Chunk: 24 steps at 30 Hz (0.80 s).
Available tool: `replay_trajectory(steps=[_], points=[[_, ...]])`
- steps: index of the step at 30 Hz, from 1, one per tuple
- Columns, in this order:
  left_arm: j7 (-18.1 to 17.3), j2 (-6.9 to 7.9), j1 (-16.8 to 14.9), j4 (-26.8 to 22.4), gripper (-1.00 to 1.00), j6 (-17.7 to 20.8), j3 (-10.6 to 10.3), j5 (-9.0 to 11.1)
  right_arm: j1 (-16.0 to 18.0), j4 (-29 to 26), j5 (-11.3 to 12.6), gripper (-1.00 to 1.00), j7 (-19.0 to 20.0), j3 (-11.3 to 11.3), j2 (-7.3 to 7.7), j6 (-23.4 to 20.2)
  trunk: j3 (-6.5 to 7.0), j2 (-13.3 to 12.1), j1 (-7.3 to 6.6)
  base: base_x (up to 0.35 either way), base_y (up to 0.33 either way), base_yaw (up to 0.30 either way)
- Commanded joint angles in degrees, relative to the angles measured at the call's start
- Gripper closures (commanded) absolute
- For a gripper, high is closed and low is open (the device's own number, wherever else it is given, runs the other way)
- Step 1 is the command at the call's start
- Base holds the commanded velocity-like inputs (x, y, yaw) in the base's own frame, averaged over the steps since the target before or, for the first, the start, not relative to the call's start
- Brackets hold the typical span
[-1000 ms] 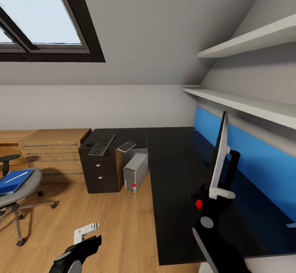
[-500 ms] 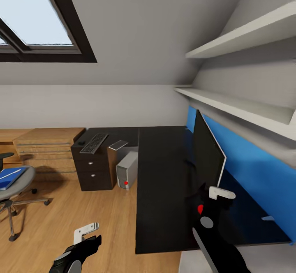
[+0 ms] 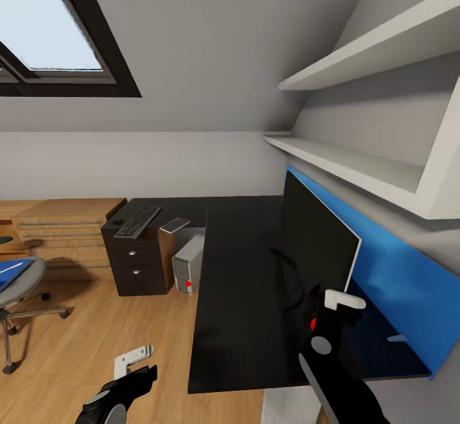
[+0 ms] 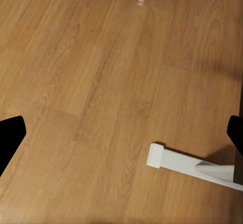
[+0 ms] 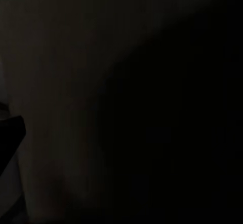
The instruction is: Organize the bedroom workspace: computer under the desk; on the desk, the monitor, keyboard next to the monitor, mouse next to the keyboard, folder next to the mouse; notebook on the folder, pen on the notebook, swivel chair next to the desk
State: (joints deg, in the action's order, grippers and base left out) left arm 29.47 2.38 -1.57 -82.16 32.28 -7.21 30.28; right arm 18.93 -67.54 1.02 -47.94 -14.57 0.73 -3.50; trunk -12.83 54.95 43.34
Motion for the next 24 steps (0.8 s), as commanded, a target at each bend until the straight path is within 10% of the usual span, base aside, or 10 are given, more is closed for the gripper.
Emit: replay_trajectory(steps=[1, 24], points=[[0.59, 0.07, -0.05, -0.09, -1.00, 0.07, -0.16, 0.57, 0.06, -0.04, 0.17, -1.00, -0.40, -0.20, 0.07, -0.37, -0.08, 0.06, 0.01, 0.000, -0.009, 0.000], [0.50, 0.25, -0.03, -0.11, -1.00, 0.07, 0.51, 0.57, 0.06, -0.04, 0.12, -1.00, -0.40, -0.20, 0.06, -0.37, -0.08, 0.06, 0.01, -0.036, -0.036, 0.000]])
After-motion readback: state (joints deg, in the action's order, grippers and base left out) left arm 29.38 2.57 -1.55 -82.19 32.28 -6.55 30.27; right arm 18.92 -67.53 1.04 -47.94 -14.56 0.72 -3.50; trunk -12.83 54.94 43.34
